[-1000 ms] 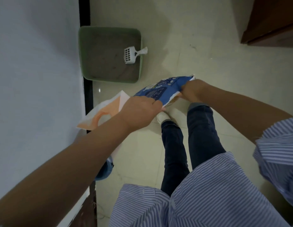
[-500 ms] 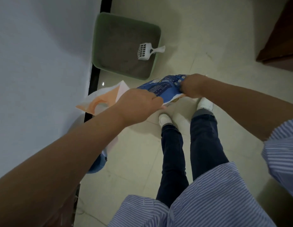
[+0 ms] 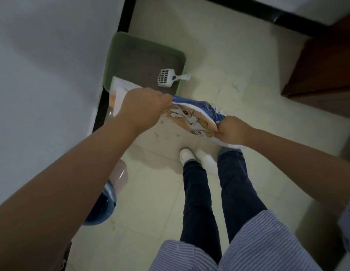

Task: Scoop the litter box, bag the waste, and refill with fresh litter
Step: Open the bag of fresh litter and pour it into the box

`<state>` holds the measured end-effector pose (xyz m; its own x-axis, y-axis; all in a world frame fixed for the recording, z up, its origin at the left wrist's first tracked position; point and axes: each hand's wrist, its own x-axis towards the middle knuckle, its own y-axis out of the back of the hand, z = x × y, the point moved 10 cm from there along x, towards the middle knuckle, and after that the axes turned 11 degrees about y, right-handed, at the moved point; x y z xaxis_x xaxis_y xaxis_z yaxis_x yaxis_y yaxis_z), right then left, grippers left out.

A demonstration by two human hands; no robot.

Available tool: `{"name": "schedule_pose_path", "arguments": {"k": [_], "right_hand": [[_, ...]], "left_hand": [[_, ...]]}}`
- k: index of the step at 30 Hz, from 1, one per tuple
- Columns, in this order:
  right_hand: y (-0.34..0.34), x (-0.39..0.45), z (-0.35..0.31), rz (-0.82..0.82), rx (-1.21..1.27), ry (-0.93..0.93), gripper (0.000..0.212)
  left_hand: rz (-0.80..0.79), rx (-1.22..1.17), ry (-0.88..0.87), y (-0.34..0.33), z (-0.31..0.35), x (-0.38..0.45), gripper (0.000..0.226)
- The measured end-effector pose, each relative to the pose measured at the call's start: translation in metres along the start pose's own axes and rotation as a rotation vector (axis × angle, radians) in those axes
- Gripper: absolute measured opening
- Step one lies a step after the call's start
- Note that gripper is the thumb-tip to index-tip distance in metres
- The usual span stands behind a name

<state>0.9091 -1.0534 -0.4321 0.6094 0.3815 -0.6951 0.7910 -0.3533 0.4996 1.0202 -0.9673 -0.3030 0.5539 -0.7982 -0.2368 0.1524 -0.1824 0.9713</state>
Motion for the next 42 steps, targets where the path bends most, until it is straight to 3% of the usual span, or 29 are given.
{"name": "schedule_pose_path", "arguments": {"k": [7, 14, 17, 19, 23, 26, 27, 37, 42], "right_hand": [[0.029, -0.024, -0.012, 0.107, 0.117, -0.137, 0.041], [0.037, -0.001, -0.018, 0.154, 0.295, -0.156, 0.034], [0.038, 0.023, -0.023, 0.11, 0.287, -0.096, 0.033], [0.04, 0.034, -0.022, 0.092, 0.318, -0.088, 0.032], [0.044, 0.051, -0.02, 0.112, 0.333, -0.072, 0.034], [0.045, 0.056, -0.016, 0.078, 0.289, -0.076, 0.036], [0.046, 0.056, -0.016, 0.049, 0.262, -0.082, 0.035], [0.035, 0.044, 0.003, 0.027, 0.114, -0.053, 0.037], [0.037, 0.037, 0.031, 0.103, 0.08, -0.151, 0.05]], "left_hand": [[-0.002, 0.003, -0.123, 0.011, 0.015, -0.001, 0.033], [-0.129, -0.01, 0.148, 0.001, -0.023, 0.036, 0.039], [-0.391, 0.129, 0.172, -0.037, -0.03, 0.051, 0.035], [-0.483, 0.137, 0.176, -0.048, -0.028, 0.061, 0.031], [-0.407, 0.032, -0.063, -0.061, -0.011, 0.077, 0.038], [-0.698, 0.116, -0.114, -0.091, -0.021, 0.06, 0.035], [-0.727, 0.157, -0.152, -0.097, -0.021, 0.059, 0.032], [-0.726, 0.432, -0.818, -0.093, 0.04, 0.065, 0.033], [-0.751, 0.512, -0.906, -0.088, 0.044, 0.073, 0.033]]}}
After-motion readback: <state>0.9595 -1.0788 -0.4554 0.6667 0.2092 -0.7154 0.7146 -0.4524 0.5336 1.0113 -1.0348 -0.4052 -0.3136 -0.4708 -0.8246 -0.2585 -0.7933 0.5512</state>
